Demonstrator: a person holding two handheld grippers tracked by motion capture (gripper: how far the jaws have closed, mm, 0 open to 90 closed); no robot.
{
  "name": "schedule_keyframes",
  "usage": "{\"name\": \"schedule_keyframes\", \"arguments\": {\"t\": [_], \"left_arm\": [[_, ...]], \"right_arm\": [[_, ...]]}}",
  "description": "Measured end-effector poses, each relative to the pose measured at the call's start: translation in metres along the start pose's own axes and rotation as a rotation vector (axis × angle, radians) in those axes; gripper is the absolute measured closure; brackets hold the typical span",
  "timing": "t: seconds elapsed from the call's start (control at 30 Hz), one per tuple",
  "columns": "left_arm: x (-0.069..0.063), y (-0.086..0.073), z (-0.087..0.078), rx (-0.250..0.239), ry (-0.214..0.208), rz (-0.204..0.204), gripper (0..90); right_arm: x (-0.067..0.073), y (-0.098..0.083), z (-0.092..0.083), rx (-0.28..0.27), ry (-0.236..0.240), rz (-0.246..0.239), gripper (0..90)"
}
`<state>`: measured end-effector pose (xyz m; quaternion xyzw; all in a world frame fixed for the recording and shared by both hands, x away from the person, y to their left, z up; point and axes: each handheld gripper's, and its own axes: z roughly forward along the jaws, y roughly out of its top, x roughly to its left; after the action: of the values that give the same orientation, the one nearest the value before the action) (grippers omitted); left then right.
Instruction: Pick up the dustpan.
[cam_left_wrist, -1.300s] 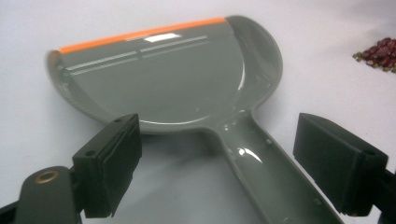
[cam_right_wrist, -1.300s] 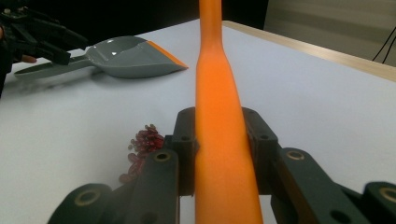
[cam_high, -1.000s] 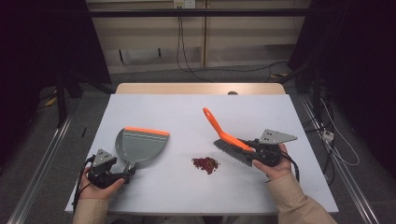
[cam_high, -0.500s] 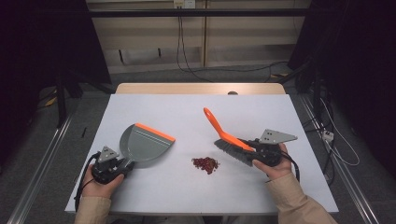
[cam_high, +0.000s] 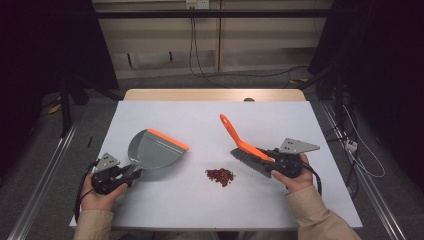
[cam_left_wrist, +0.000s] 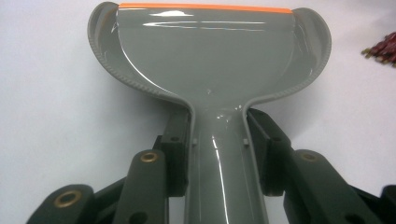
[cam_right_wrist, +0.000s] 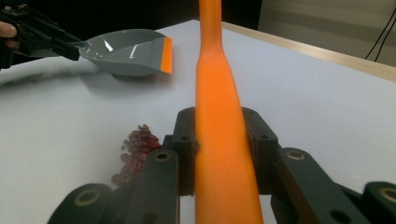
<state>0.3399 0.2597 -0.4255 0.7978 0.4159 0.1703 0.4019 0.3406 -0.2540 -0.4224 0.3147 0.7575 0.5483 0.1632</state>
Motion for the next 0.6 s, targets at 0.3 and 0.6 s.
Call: {"name": "schedule_keyframes", "arguments": {"t": [0.3,0.6], "left_arm": [[-0.007,0.006,-0.006,-0.018,-0.074,0.056,62.7],[-0.018,0.009,-0.01,0.003,-0.141,0.126,62.7]], "right_arm": [[-0.001,-0.001,0.003,0.01,-0.007,0.005,71.1],[-0.002,-0.002,0.003,0.004,-0.031,0.015,71.2]]}}
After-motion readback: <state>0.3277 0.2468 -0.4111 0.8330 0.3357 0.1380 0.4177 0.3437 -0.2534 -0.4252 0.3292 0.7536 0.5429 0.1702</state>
